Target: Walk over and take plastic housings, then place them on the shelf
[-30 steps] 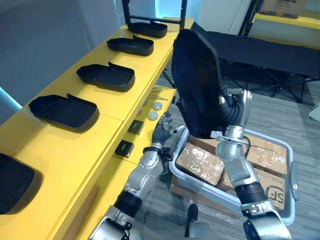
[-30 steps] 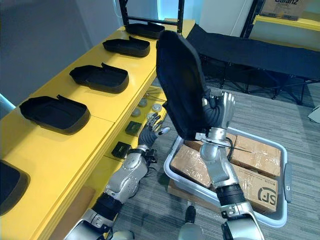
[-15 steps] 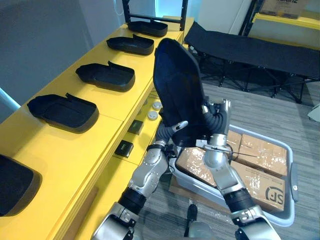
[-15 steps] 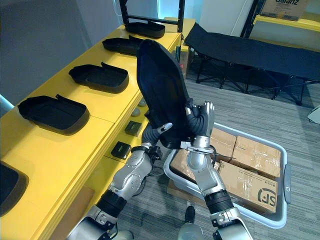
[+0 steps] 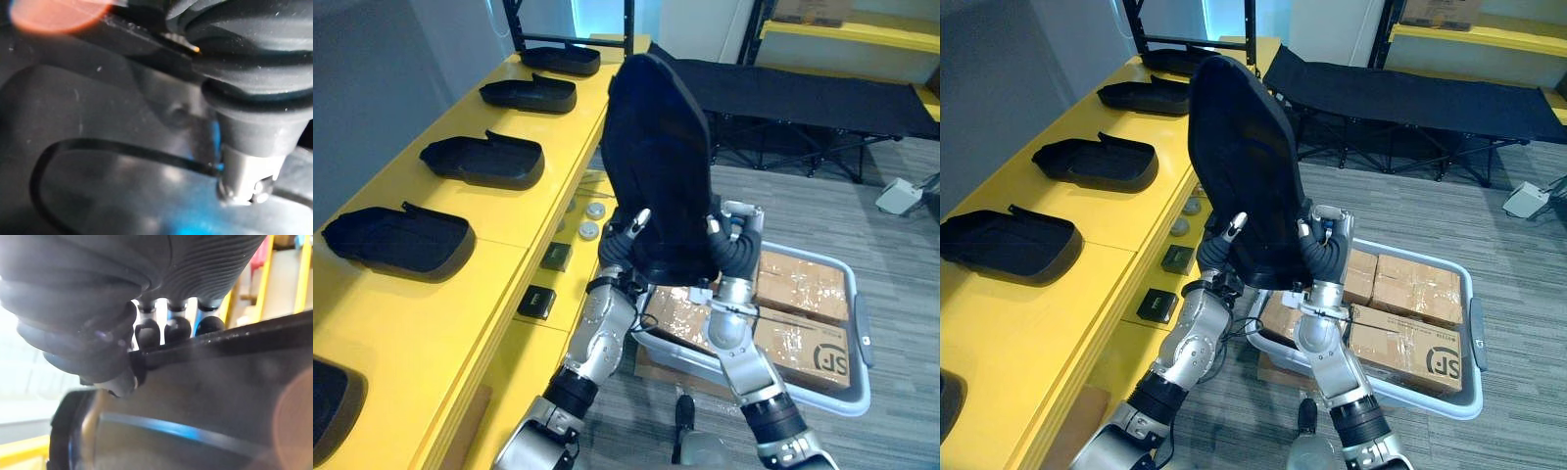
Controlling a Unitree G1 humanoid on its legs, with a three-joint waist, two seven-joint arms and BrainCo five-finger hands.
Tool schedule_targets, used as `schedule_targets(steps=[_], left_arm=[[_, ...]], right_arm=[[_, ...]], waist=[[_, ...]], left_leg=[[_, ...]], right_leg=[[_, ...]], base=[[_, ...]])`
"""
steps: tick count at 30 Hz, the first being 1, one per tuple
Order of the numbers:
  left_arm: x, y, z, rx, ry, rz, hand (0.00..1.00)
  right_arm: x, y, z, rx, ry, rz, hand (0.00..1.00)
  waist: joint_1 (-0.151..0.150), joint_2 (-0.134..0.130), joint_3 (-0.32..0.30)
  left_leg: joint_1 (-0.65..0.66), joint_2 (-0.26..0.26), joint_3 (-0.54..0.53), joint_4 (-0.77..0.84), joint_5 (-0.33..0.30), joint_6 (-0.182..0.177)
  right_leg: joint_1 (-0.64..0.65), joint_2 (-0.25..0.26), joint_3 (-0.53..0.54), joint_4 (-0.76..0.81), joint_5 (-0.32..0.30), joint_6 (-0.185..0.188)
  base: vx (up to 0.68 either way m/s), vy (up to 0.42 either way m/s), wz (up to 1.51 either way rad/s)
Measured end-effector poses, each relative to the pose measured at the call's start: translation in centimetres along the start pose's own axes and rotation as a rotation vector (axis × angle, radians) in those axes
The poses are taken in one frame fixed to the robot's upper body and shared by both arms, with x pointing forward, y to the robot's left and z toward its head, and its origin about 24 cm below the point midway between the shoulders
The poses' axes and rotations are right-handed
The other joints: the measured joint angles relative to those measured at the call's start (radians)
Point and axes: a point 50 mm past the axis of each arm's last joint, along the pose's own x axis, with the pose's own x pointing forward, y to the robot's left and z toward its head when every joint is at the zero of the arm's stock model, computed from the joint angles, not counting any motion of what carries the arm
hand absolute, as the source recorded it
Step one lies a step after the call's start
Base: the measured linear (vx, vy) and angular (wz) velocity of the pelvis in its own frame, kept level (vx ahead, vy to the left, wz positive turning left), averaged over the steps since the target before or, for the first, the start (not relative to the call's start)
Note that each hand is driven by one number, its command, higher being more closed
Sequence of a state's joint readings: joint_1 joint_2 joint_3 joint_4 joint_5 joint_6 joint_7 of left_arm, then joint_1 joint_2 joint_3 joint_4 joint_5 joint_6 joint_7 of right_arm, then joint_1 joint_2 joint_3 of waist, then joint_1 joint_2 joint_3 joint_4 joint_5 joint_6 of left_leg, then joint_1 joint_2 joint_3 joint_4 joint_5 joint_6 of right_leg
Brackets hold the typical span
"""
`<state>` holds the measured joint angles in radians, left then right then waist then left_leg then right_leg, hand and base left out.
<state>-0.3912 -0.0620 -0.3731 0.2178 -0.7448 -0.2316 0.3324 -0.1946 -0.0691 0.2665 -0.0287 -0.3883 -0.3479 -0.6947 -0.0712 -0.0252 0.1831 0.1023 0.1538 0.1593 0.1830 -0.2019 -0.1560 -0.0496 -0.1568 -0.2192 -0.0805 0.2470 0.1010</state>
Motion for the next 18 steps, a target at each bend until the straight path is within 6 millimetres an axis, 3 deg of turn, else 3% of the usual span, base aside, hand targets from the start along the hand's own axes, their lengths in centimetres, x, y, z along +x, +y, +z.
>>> schedule_targets(steps=[4, 5, 10, 15, 18], left_arm=[[-0.1, 0.1, 0.1, -0.018, -0.020, 0.010, 1.00], [-0.4, 0.4, 0.2, -0.028, -0.030, 0.020, 1.00], [-1.9, 1.9, 1.3, -0.087, -0.102, 0.078, 1.00], [-2.4, 0.7, 5.7, -0.177, -0.336, 0.018, 1.00], [-2.7, 0.2, 6.2, -0.181, -0.365, -0.001, 1.00]], right_arm=[[-0.1, 0.1, 0.2, 0.010, -0.010, 0.011, 1.00], [-0.2, 0.4, 0.3, 0.016, -0.011, 0.025, 0.00], [-1.3, 1.4, 0.8, 0.076, -0.009, 0.122, 0.00], [-4.3, 1.2, -1.2, 0.085, 0.172, 0.179, 0.00], [-4.8, 1.7, -1.2, 0.103, 0.187, 0.197, 0.00]], waist=[[-0.004, 0.008, -0.004], [-0.001, 0.008, -0.004], [0.003, 0.008, -0.006], [0.004, 0.008, -0.006], [0.006, 0.014, -0.009]], left_leg=[[0.014, 0.001, 0.020, 0.000, -0.006, -0.001], [0.021, 0.001, 0.033, 0.005, -0.020, 0.000], [0.013, -0.002, 0.114, 0.093, -0.098, 0.017], [0.000, -0.021, 0.098, 0.142, -0.134, 0.036], [-0.003, -0.025, 0.054, 0.144, -0.144, 0.044]], right_leg=[[-0.003, 0.005, 0.026, 0.000, 0.006, -0.001], [-0.008, 0.011, 0.047, 0.000, 0.007, 0.000], [-0.056, 0.029, 0.161, -0.001, 0.017, 0.003], [-0.086, 0.032, 0.212, -0.001, 0.028, -0.010], [-0.085, 0.036, 0.212, 0.000, 0.026, -0.013]], base=[[0.05, 0.025, -0.14], [-0.03, 0.063, -0.53], [-0.06, 0.062, -0.66], [-0.08, 0.051, -0.34], [-0.04, 0.000, 0.01]])
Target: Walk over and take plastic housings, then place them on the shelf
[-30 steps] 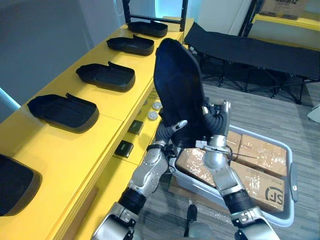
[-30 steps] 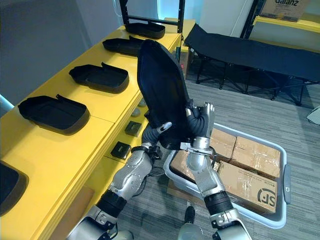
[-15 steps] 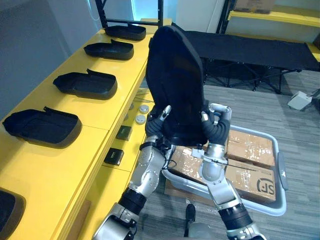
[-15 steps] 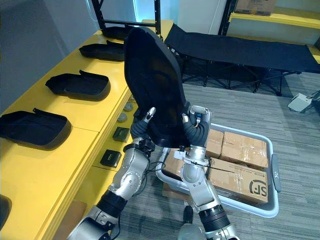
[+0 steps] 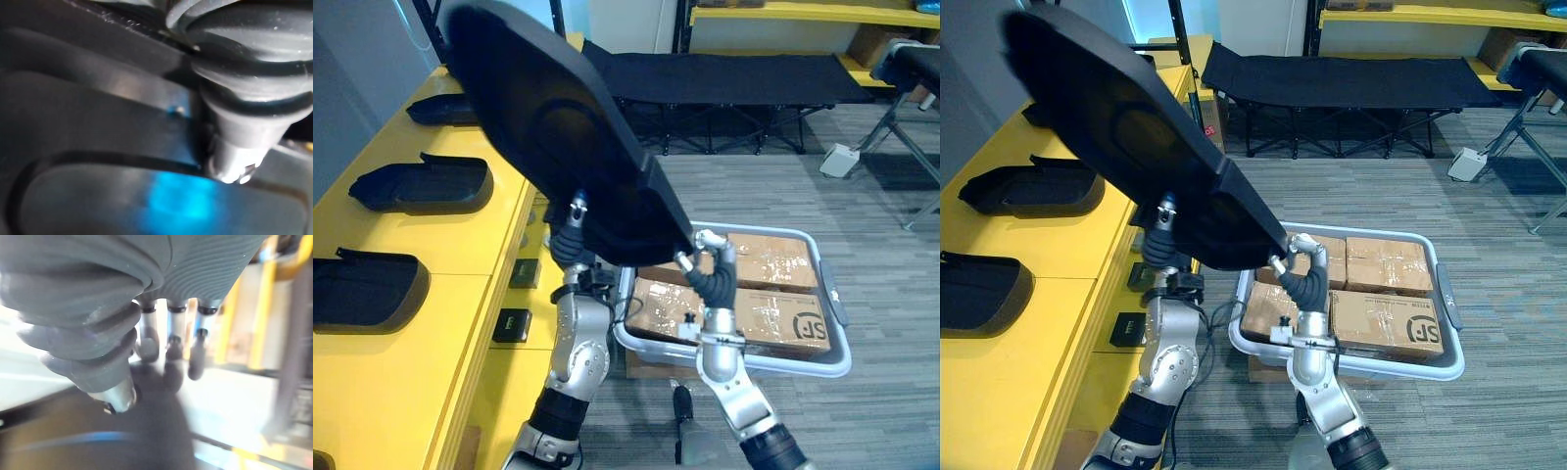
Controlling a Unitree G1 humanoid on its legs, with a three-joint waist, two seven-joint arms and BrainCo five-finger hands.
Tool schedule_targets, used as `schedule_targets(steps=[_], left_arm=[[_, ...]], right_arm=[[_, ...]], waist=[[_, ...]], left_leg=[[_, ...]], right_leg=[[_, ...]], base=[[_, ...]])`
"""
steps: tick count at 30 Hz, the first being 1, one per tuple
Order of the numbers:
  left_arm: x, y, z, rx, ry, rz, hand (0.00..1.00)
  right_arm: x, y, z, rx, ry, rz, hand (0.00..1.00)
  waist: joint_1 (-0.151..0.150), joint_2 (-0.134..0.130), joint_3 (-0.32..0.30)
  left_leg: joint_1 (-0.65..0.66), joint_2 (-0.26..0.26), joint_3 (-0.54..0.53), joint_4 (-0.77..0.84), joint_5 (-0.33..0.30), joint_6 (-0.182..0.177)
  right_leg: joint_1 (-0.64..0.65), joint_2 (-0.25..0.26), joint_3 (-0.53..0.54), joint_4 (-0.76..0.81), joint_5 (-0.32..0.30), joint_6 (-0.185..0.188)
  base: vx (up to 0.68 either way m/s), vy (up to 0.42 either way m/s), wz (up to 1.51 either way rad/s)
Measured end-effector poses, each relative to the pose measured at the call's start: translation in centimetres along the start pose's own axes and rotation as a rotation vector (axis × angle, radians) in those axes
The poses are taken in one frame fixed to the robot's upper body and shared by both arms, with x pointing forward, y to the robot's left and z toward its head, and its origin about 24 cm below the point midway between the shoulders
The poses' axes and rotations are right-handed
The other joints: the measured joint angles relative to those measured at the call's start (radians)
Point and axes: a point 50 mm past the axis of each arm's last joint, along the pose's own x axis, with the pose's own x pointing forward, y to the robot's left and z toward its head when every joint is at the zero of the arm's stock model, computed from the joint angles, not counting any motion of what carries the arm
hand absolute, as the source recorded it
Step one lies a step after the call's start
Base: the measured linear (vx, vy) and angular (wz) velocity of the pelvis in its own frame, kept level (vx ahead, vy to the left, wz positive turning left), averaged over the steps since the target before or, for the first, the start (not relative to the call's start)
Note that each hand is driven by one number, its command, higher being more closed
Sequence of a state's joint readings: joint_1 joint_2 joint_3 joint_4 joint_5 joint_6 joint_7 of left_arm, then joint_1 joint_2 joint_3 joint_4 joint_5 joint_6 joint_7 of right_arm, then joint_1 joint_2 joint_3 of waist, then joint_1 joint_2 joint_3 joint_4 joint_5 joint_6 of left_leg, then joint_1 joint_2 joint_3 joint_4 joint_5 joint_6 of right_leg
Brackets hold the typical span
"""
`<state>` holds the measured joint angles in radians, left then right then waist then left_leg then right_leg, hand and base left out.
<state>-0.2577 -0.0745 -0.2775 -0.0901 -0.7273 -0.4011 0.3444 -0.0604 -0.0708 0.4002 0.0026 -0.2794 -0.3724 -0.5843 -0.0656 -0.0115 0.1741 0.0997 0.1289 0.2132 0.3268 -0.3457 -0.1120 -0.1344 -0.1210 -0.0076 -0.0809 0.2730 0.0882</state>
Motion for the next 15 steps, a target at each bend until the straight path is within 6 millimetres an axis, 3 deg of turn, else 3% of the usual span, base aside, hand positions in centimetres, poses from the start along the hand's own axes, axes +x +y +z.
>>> schedule_targets(steps=[3, 6, 8, 10, 11, 12, 13, 14, 15], left_arm=[[-0.2, 0.2, -0.1, 0.006, 0.007, 0.007, 1.00], [-1.0, 0.1, -1.2, 0.022, 0.065, -0.025, 1.00], [-1.4, -0.6, -1.9, 0.043, 0.094, -0.068, 1.00], [-1.8, -1.3, -2.4, 0.065, 0.127, -0.118, 1.00], [-1.9, -1.5, -2.2, 0.099, 0.111, -0.139, 1.00], [-1.9, -1.6, -1.9, 0.120, 0.096, -0.153, 1.00], [-1.9, -1.9, -1.7, 0.130, 0.086, -0.169, 1.00], [-1.8, -2.0, -1.3, 0.138, 0.069, -0.172, 1.00], [-1.5, -2.0, -0.1, 0.131, 0.015, -0.168, 1.00]], right_arm=[[-0.2, -0.4, -0.4, 0.002, 0.031, -0.020, 0.00], [-1.5, -2.3, -2.2, -0.062, 0.166, -0.101, 0.00], [-2.6, -3.2, -2.6, -0.071, 0.213, -0.166, 0.00], [-3.9, -4.2, -2.4, -0.060, 0.242, -0.239, 0.00], [-4.3, -4.4, -1.9, -0.036, 0.236, -0.273, 0.00], [-4.2, -4.6, -1.6, -0.028, 0.219, -0.287, 0.00], [-4.2, -5.4, -1.6, -0.045, 0.209, -0.306, 0.00], [-4.2, -5.6, -1.6, -0.052, 0.205, -0.307, 0.00], [-4.1, -5.8, -1.7, -0.038, 0.210, -0.337, 0.00]], waist=[[-0.003, 0.015, 0.003], [-0.002, 0.038, 0.032], [-0.005, 0.036, 0.051], [-0.007, 0.024, 0.062], [-0.009, -0.011, 0.073], [-0.014, -0.020, 0.077], [-0.030, 0.018, 0.072], [-0.027, 0.025, 0.075], [-0.024, 0.019, 0.079]], left_leg=[[-0.029, 0.007, -0.049, 0.025, -0.014, 0.009], [-0.054, 0.012, -0.139, 0.068, -0.016, 0.006], [-0.041, -0.003, -0.149, 0.067, -0.018, 0.010], [-0.050, -0.027, -0.129, 0.068, -0.023, 0.018], [-0.067, -0.057, -0.098, 0.079, -0.025, 0.029], [-0.088, -0.075, -0.095, 0.087, -0.017, 0.043], [-0.116, -0.055, -0.081, 0.031, 0.022, 0.065], [-0.126, -0.039, -0.056, 0.005, 0.046, 0.074], [-0.143, -0.030, -0.051, -0.020, 0.076, 0.075]], right_leg=[[0.017, -0.001, -0.043, 0.001, -0.010, -0.013], [-0.009, -0.022, -0.104, 0.167, -0.095, 0.011], [-0.009, -0.042, -0.102, 0.207, -0.114, 0.025], [-0.009, -0.061, -0.079, 0.162, -0.076, 0.049], [-0.023, -0.078, -0.046, 0.121, -0.061, 0.075], [-0.034, -0.094, -0.044, 0.095, -0.079, 0.096], [-0.057, -0.089, -0.078, 0.092, -0.198, 0.134], [-0.094, -0.070, -0.079, 0.176, -0.208, 0.071], [-0.147, -0.044, -0.073, 0.423, -0.202, -0.002]], base=[[-0.04, -0.005, 0.44], [-0.03, -0.020, 0.69], [-0.03, 0.017, 0.21], [-0.08, 0.085, -0.24], [-0.13, 0.125, -0.47], [-0.19, 0.131, -0.46], [-0.15, 0.093, -0.30], [-0.16, 0.138, -0.38], [-0.09, 0.134, -0.32]])
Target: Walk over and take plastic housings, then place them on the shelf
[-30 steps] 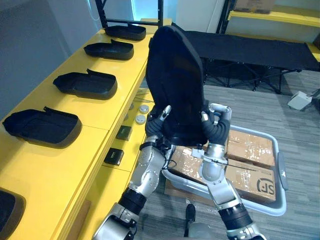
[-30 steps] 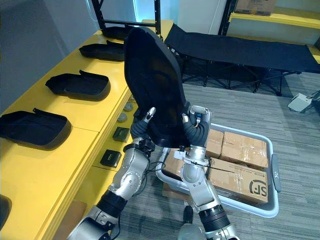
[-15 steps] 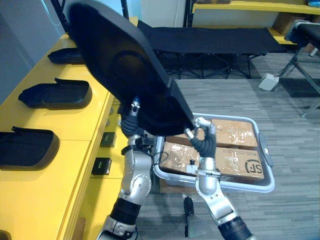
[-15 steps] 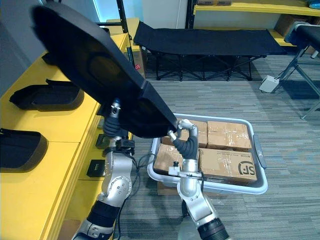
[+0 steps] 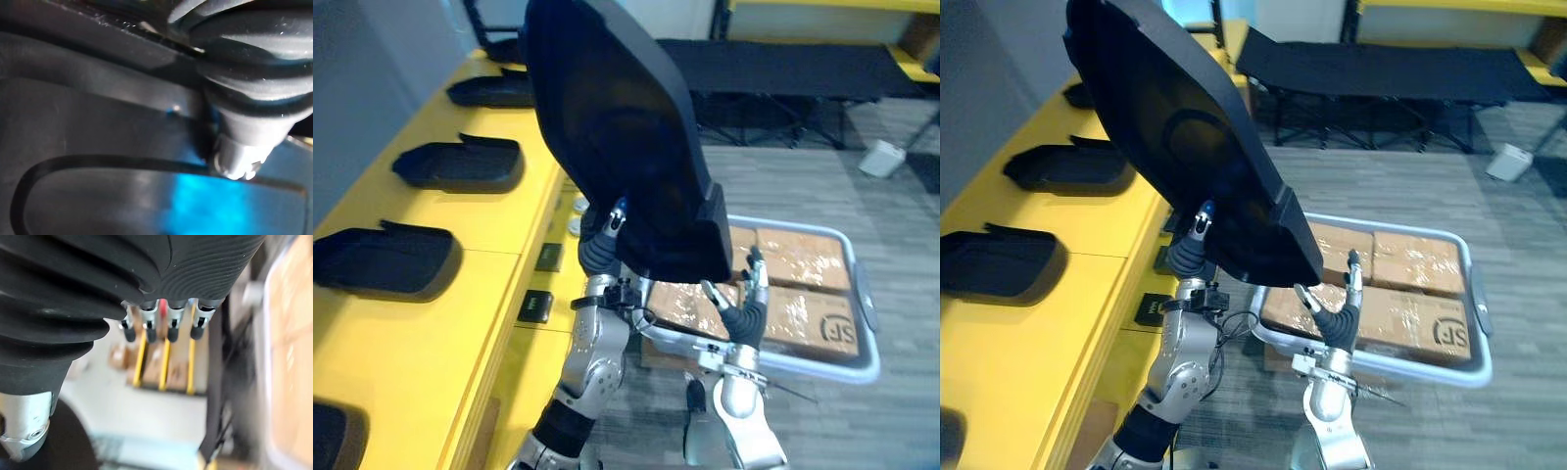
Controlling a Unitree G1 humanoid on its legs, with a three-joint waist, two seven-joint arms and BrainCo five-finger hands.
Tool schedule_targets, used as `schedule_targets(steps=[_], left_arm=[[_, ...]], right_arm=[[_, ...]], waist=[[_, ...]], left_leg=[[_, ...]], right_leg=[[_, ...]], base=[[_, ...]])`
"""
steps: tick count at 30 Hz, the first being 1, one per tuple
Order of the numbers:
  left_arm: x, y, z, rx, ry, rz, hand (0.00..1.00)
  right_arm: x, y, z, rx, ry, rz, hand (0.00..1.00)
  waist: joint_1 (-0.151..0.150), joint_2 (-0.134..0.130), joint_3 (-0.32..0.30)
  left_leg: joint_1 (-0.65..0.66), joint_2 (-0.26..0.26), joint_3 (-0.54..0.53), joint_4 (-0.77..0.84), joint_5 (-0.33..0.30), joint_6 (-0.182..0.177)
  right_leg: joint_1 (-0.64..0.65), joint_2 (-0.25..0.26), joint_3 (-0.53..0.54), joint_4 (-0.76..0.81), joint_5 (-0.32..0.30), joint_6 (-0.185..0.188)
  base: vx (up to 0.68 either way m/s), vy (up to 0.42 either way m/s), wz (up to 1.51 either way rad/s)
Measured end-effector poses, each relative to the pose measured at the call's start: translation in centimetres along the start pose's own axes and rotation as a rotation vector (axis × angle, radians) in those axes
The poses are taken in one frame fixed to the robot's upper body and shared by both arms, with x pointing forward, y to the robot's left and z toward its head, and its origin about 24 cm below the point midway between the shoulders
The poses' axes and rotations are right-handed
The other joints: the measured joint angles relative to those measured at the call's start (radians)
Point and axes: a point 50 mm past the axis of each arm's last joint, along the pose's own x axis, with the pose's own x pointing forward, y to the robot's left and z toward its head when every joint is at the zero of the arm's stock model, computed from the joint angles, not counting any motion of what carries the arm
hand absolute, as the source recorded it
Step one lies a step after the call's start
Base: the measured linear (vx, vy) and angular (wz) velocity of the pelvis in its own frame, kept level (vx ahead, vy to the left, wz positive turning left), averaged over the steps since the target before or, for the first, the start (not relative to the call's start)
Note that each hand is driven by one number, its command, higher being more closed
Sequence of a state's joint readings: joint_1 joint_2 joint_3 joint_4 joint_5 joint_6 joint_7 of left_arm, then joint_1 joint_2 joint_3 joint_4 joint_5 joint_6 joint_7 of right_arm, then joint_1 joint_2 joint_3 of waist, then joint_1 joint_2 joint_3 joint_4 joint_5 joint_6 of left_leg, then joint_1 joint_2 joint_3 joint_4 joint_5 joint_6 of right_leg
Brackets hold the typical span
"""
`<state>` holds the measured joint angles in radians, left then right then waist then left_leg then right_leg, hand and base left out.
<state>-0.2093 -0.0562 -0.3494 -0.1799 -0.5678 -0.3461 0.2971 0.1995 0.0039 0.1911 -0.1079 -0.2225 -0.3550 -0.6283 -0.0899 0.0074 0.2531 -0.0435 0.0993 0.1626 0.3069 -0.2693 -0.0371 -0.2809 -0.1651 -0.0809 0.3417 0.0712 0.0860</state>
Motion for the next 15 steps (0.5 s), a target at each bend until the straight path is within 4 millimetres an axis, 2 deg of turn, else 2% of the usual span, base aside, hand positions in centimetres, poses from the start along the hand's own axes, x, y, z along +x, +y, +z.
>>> schedule_targets(steps=[1, 2, 3, 4, 5, 6, 7, 8, 10, 12, 13, 14, 15], left_arm=[[0.3, 0.1, 0.9, -0.004, -0.040, 0.002, 1.00], [0.4, 0.7, 1.3, 0.006, -0.059, 0.017, 1.00], [0.6, 1.2, 1.6, 0.021, -0.068, 0.031, 1.00], [0.9, 1.1, 2.1, 0.023, -0.087, 0.004, 1.00], [1.1, 1.1, 2.4, 0.033, -0.102, -0.011, 1.00], [1.0, 1.3, 2.4, 0.035, -0.102, -0.006, 1.00], [0.8, 1.9, 2.6, 0.049, -0.106, 0.008, 1.00], [0.7, 2.5, 2.9, 0.062, -0.111, 0.028, 1.00], [0.3, 3.5, 3.3, 0.082, -0.134, 0.077, 1.00], [-0.6, 4.7, 3.6, 0.086, -0.160, 0.148, 1.00], [-1.1, 5.3, 3.6, 0.087, -0.158, 0.190, 1.00], [-1.9, 6.1, 3.2, 0.078, -0.134, 0.244, 1.00], [-2.5, 6.7, 2.7, 0.077, -0.111, 0.279, 1.00]], right_arm=[[0.3, -0.5, -0.3, 0.017, 0.020, -0.071, 0.00], [0.5, -0.7, -0.6, 0.014, 0.034, -0.108, 0.00], [0.9, -0.9, -1.0, -0.003, 0.039, -0.136, 0.00], [1.4, -1.4, -1.2, -0.028, 0.031, -0.174, 0.00], [1.7, -1.1, -1.5, -0.030, 0.036, -0.182, 0.00], [2.0, -0.8, -1.7, -0.036, 0.047, -0.190, 0.00], [2.2, 0.2, -1.8, -0.037, 0.051, -0.160, 0.00], [2.5, 1.1, -1.6, -0.033, 0.045, -0.132, 0.00], [3.2, 2.1, -1.3, -0.019, 0.030, -0.096, 0.00], [3.6, 2.3, -1.2, -0.020, 0.021, -0.075, 0.00], [3.8, 2.0, -1.3, -0.035, 0.022, -0.063, 0.00], [3.7, 1.1, -2.0, -0.068, 0.048, -0.062, 0.00], [3.3, 0.3, -2.6, -0.092, 0.076, -0.070, 0.00]], waist=[[0.018, -0.013, 0.007], [0.026, -0.022, 0.008], [0.026, -0.015, 0.007], [0.053, -0.001, 0.001], [0.063, -0.025, 0.015], [0.073, -0.035, 0.019], [0.092, -0.044, 0.026], [0.098, -0.043, 0.026], [0.103, -0.040, 0.027], [0.102, -0.031, 0.031], [0.096, -0.012, 0.042], [0.076, 0.008, 0.052], [0.068, 0.014, 0.050]], left_leg=[[-0.023, 0.000, -0.005, 0.020, 0.003, 0.001], [-0.044, -0.015, -0.010, 0.054, 0.003, 0.002], [-0.095, -0.013, -0.028, 0.092, 0.016, 0.021], [-0.109, -0.017, -0.055, -0.004, 0.048, 0.018], [-0.094, -0.030, -0.034, -0.006, 0.073, 0.023], [-0.107, -0.046, -0.044, 0.020, 0.077, 0.028], [-0.110, -0.051, -0.029, 0.056, 0.072, 0.036], [-0.122, -0.049, -0.011, 0.090, 0.070, 0.040], [-0.123, -0.037, 0.018, 0.123, 0.067, 0.041], [-0.120, -0.006, 0.043, 0.156, 0.049, 0.019], [-0.112, 0.019, 0.043, 0.170, 0.035, 0.004], [-0.093, 0.041, 0.050, 0.168, 0.032, -0.003], [-0.070, 0.049, 0.068, 0.145, 0.035, -0.009]], right_leg=[[-0.008, 0.022, -0.002, 0.126, -0.081, -0.002], [-0.010, 0.022, 0.003, 0.102, -0.047, 0.044], [0.042, 0.024, 0.010, -0.011, -0.004, 0.101], [0.100, 0.025, 0.038, -0.099, -0.015, 0.139], [0.096, 0.004, 0.059, 0.014, -0.102, 0.104], [0.153, -0.016, 0.058, 0.047, -0.166, 0.060], [0.190, -0.027, 0.053, 0.024, -0.196, 0.058], [0.199, -0.032, 0.049, 0.007, -0.207, 0.049], [0.215, -0.040, 0.010, -0.010, -0.227, 0.069], [0.227, -0.023, -0.031, -0.036, -0.240, 0.077], [0.243, -0.001, -0.031, -0.050, -0.238, 0.073], [0.256, 0.019, -0.029, -0.057, -0.228, 0.060], [0.259, 0.024, -0.023, -0.054, -0.226, 0.057]], base=[[-0.11, 0.154, -0.21], [-0.16, 0.112, 0.09], [-0.22, 0.076, 0.17], [-0.20, 0.065, 0.19], [-0.11, 0.024, 0.23], [-0.06, 0.000, 0.10], [-0.07, -0.020, 0.06], [-0.10, -0.017, -0.20], [-0.14, -0.057, -0.32], [-0.16, -0.121, -0.50], [-0.15, -0.115, -0.50], [-0.15, -0.102, -0.45], [-0.18, -0.104, -0.38]])
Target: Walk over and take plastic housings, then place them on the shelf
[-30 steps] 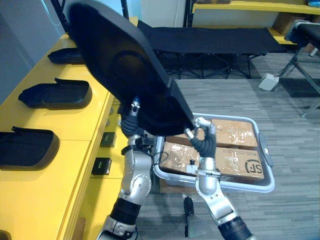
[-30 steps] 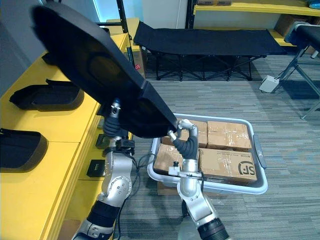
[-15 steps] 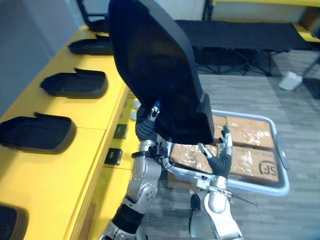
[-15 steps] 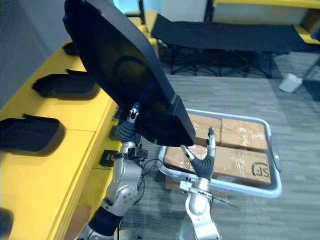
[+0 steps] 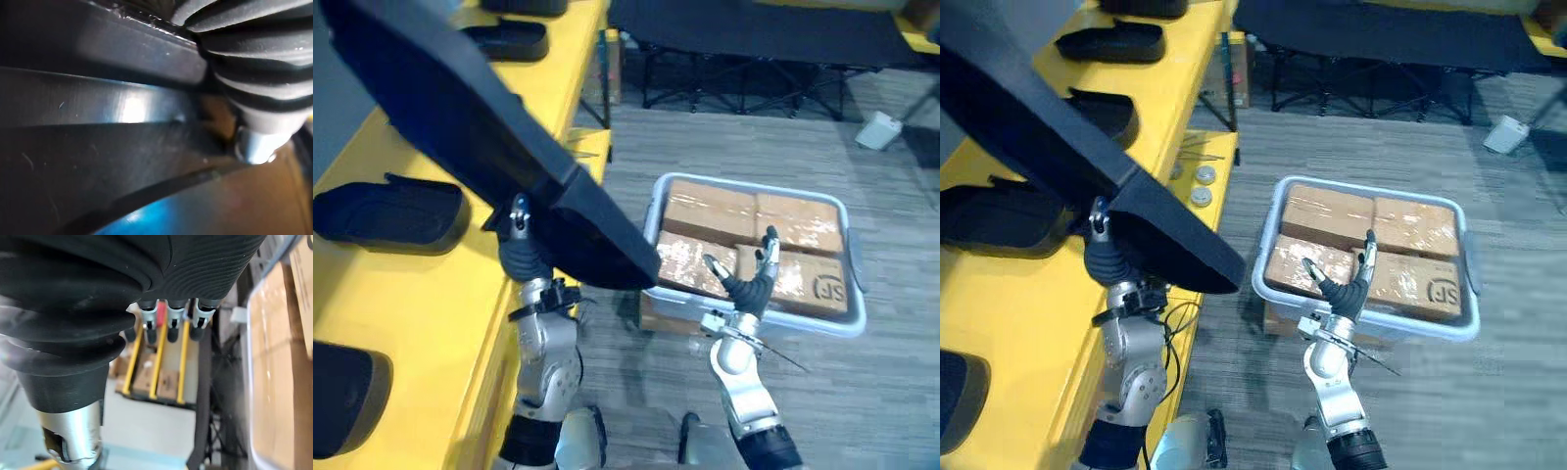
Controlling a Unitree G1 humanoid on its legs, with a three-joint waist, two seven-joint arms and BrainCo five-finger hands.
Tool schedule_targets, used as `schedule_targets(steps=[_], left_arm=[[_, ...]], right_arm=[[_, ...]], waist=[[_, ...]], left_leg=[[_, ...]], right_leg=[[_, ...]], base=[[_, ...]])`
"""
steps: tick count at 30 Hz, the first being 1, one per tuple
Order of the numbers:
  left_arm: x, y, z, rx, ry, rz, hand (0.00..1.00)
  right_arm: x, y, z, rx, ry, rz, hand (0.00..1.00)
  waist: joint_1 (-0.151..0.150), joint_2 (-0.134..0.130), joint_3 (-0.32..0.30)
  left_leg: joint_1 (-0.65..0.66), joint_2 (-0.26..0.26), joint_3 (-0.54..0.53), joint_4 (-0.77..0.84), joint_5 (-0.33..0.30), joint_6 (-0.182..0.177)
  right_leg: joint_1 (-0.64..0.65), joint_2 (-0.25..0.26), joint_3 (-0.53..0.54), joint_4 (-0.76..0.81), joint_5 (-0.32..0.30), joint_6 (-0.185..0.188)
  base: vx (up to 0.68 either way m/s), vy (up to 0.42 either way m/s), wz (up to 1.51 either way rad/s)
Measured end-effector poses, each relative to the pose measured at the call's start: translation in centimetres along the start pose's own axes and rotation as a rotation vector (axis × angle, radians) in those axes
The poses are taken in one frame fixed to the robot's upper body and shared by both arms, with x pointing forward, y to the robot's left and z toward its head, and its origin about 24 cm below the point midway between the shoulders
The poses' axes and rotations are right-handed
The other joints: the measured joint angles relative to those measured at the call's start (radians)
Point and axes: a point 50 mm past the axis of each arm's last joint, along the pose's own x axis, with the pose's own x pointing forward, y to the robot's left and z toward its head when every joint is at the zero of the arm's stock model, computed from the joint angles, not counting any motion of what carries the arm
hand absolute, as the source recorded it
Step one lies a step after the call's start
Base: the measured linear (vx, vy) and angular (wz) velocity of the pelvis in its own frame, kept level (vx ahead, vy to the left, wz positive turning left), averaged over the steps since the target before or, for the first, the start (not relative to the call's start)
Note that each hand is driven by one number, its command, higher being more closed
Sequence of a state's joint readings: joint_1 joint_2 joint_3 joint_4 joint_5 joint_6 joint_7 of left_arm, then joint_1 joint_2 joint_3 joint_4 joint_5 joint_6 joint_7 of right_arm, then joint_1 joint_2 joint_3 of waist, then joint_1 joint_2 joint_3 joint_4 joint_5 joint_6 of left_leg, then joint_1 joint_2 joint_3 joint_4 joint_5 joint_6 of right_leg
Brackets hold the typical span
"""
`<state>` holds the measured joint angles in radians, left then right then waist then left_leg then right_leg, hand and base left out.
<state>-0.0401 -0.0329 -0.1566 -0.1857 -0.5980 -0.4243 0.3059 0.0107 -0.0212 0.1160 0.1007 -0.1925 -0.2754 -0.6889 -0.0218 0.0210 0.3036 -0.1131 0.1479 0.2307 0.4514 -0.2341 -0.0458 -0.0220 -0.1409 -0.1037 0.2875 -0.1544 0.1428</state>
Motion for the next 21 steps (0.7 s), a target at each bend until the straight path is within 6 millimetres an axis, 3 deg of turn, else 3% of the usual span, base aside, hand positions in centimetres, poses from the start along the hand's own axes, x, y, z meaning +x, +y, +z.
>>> schedule_targets(steps=[3, 4, 5, 6, 7, 8, 10, 12, 13, 15, 17, 18, 19, 20, 21], left_arm=[[-1.0, 1.5, -0.2, 0.001, 0.012, 0.072, 1.00], [-0.9, 1.4, 0.3, -0.001, -0.010, 0.070, 1.00], [-0.8, 1.0, 0.7, -0.006, -0.030, 0.057, 1.00], [-0.8, 0.8, 0.9, 0.018, -0.045, 0.047, 1.00], [-0.8, 0.1, 1.4, 0.067, -0.081, 0.022, 1.00], [-0.8, -0.4, 2.0, 0.098, -0.111, -0.005, 1.00], [-1.1, -1.4, 3.1, 0.162, -0.164, -0.056, 1.00], [-1.6, -2.1, 4.2, 0.218, -0.206, -0.109, 1.00], [-1.9, -2.3, 4.7, 0.250, -0.228, -0.132, 1.00], [-2.2, -2.8, 5.4, 0.285, -0.259, -0.163, 1.00], [-2.3, -3.0, 5.9, 0.324, -0.280, -0.186, 1.00], [-2.3, -2.9, 6.0, 0.348, -0.286, -0.190, 1.00], [-2.2, -2.8, 6.2, 0.379, -0.298, -0.176, 1.00], [-2.2, -2.7, 6.3, 0.384, -0.302, -0.165, 1.00], [-2.1, -2.5, 6.4, 0.404, -0.306, -0.146, 1.00]], right_arm=[[-1.0, -3.1, -2.0, -0.076, 0.080, -0.042, 0.00], [-0.9, -4.0, -2.3, -0.092, 0.090, -0.059, 0.00], [-0.8, -4.8, -2.5, -0.107, 0.097, -0.072, 0.00], [-1.0, -5.0, -2.6, -0.112, 0.102, -0.069, 0.00], [-1.2, -4.9, -2.6, -0.107, 0.103, -0.052, 0.00], [-1.3, -4.7, -2.4, -0.099, 0.099, -0.045, 0.00], [-1.3, -4.0, -1.9, -0.079, 0.082, -0.020, 0.00], [-1.4, -3.5, -1.3, -0.038, 0.059, -0.016, 0.00], [-1.6, -3.3, -1.1, -0.015, 0.054, -0.008, 0.00], [-1.6, -2.6, -0.4, 0.032, 0.023, 0.018, 0.00], [-1.7, -1.7, 0.1, 0.066, 0.006, 0.066, 0.00], [-1.8, -1.2, 0.3, 0.085, -0.001, 0.093, 0.00], [-1.7, -0.5, 0.8, 0.128, -0.022, 0.129, 0.00], [-1.5, -0.2, 1.1, 0.146, -0.034, 0.144, 0.00], [-1.0, 0.4, 1.6, 0.162, -0.063, 0.170, 0.00]], waist=[[-0.032, 0.002, -0.008], [-0.046, 0.000, -0.009], [-0.049, 0.016, -0.015], [-0.048, 0.019, -0.017], [-0.049, 0.041, -0.031], [-0.048, 0.050, -0.036], [-0.021, 0.044, -0.049], [-0.015, 0.032, -0.071], [-0.016, 0.020, -0.102], [-0.006, 0.016, -0.118], [0.005, -0.002, -0.121], [0.004, -0.005, -0.121], [0.003, -0.003, -0.128], [0.004, -0.009, -0.132], [0.006, 0.007, -0.124]], left_leg=[[0.020, -0.012, 0.031, -0.037, 0.044, -0.020], [0.021, -0.029, 0.054, -0.061, 0.065, -0.007], [0.008, -0.006, 0.128, 0.046, 0.038, 0.033], [0.013, 0.002, 0.161, 0.073, 0.023, 0.051], [0.045, 0.001, 0.196, 0.028, -0.002, 0.055], [0.072, -0.010, 0.187, -0.022, -0.020, 0.037], [0.089, -0.042, 0.165, -0.069, -0.015, 0.035], [0.094, -0.083, 0.114, -0.114, -0.012, 0.040], [0.097, -0.107, 0.075, -0.161, -0.005, 0.050], [0.108, -0.117, 0.044, -0.206, 0.028, 0.062], [0.142, -0.124, 0.009, -0.258, 0.069, 0.063], [0.149, -0.121, -0.017, -0.269, 0.077, 0.063], [0.148, -0.115, -0.066, -0.273, 0.078, 0.061], [0.148, -0.111, -0.084, -0.273, 0.077, 0.060], [0.146, -0.096, -0.124, -0.273, 0.075, 0.050]], right_leg=[[-0.050, -0.011, 0.012, 0.077, -0.048, -0.043], [-0.070, -0.032, 0.011, 0.080, -0.049, -0.047], [-0.080, -0.047, -0.017, 0.080, -0.049, -0.047], [-0.079, -0.049, -0.033, 0.080, -0.049, -0.048], [-0.072, -0.049, -0.052, 0.086, -0.044, -0.048], [-0.063, -0.051, -0.071, 0.089, -0.041, -0.048], [-0.045, -0.066, -0.092, 0.079, -0.043, -0.044], [0.010, -0.089, -0.147, 0.033, -0.040, -0.050], [0.018, -0.100, -0.160, 0.037, -0.037, -0.075], [-0.037, -0.119, -0.156, 0.160, 0.018, -0.085], [-0.075, -0.137, -0.152, 0.271, 0.034, -0.115], [-0.082, -0.142, -0.146, 0.301, 0.025, -0.134], [-0.078, -0.140, -0.139, 0.273, -0.032, -0.133], [-0.080, -0.139, -0.138, 0.257, -0.051, -0.132], [-0.087, -0.135, -0.119, 0.215, -0.056, -0.135]], base=[[-0.19, -0.081, -0.22], [-0.13, -0.051, 0.11], [-0.12, -0.043, 0.17], [-0.11, -0.018, 0.29], [-0.06, 0.028, 0.40], [-0.06, 0.048, 0.51], [-0.03, 0.025, 0.43], [0.09, 0.032, 0.75], [0.15, 0.050, 0.81], [0.14, 0.094, 0.69], [0.13, 0.072, 0.61], [0.20, -0.045, 0.88], [0.20, -0.080, 0.91], [0.24, -0.148, 0.98], [0.16, -0.184, 0.81]])
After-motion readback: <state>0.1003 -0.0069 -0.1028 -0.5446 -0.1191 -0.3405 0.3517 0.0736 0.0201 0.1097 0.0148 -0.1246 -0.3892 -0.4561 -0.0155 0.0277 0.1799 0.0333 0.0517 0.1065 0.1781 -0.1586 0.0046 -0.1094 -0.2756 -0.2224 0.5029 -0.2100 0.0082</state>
